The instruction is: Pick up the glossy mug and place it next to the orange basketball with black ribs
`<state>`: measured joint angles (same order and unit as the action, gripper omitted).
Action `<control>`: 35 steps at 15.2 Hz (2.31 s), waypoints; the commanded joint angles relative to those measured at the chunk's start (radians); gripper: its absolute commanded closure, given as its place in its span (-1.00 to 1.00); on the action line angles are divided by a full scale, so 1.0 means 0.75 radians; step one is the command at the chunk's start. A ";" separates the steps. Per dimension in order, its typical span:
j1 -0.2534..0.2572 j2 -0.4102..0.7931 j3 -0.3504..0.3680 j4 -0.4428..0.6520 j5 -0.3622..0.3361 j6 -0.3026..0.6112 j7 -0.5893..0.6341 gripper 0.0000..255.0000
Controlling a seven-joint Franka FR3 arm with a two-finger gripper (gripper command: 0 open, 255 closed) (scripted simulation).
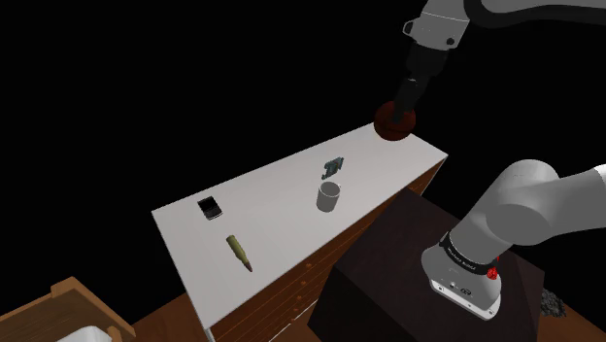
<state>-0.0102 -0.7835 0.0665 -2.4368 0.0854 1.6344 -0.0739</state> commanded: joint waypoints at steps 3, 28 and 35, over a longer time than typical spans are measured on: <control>-0.001 0.031 0.012 -0.066 0.001 0.097 0.003 -1.00; -0.084 1.158 0.131 -0.226 -0.251 1.382 0.223 -1.00; -0.019 1.529 0.025 -0.060 -0.453 1.580 0.381 -1.00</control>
<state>-0.0340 0.3388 0.0939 -2.4949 -0.2428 2.8071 0.1990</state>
